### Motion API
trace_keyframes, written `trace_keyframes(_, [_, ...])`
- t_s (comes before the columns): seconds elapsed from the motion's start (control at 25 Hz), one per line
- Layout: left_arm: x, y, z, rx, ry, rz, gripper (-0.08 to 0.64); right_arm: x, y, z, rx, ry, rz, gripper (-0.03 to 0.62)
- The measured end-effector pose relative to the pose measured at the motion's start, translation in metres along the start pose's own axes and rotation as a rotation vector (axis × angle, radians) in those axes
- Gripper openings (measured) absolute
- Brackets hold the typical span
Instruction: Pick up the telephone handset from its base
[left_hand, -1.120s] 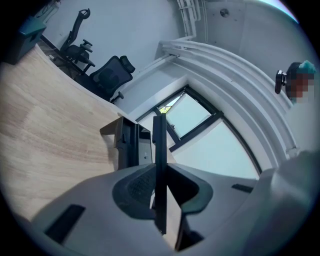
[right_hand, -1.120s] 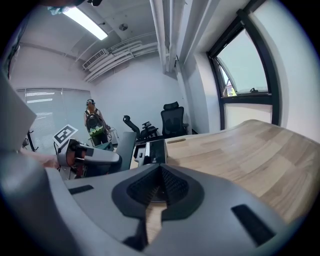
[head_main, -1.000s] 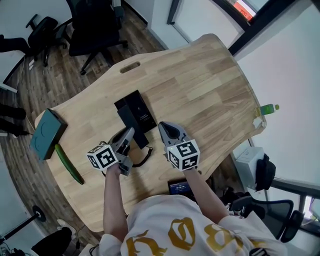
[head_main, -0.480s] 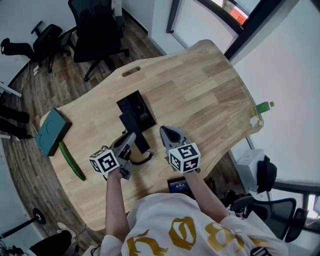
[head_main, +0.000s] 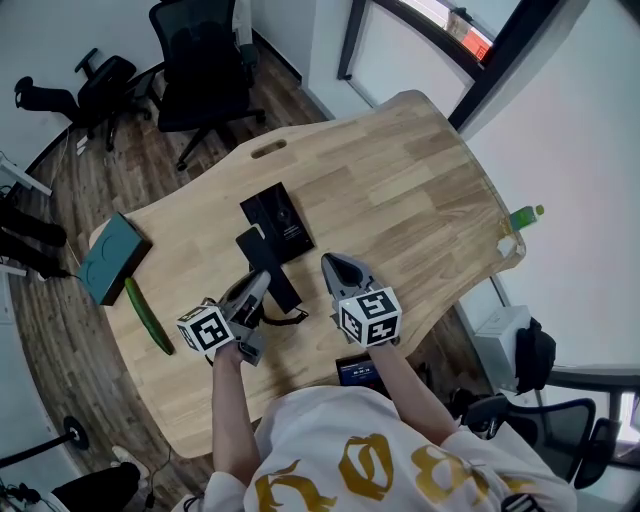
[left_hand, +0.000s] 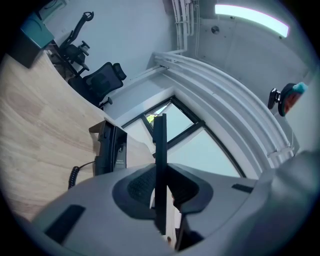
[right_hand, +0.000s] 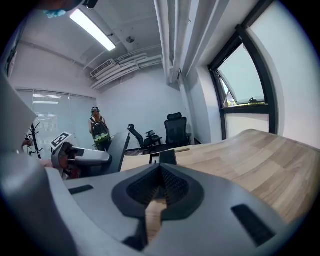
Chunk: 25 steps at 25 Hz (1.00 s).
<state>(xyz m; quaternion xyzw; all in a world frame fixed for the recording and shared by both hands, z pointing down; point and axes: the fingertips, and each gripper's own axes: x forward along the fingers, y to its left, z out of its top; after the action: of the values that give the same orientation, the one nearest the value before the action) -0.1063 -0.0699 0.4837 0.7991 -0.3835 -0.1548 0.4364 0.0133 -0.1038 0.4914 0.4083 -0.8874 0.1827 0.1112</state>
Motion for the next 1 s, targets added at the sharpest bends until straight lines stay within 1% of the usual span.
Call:
trace_keyframes(0.32, [-0.01, -0.015, -0.008, 0.007, 0.0, -0.025, 0.072, -0.009, 0.01, 0.008, -0.041, -0.026, -0.004, 0.005])
trace_keyframes(0.56, [-0.015, -0.03, -0.008, 0.031, -0.007, -0.066, 0.072, -0.015, 0.016, 0.011, -0.06, -0.041, -0.008, 0.005])
trace_keyframes(1.0, [-0.026, -0.055, -0.016, 0.063, 0.016, -0.134, 0.072, -0.026, 0.03, 0.018, -0.09, -0.073, 0.001, 0.005])
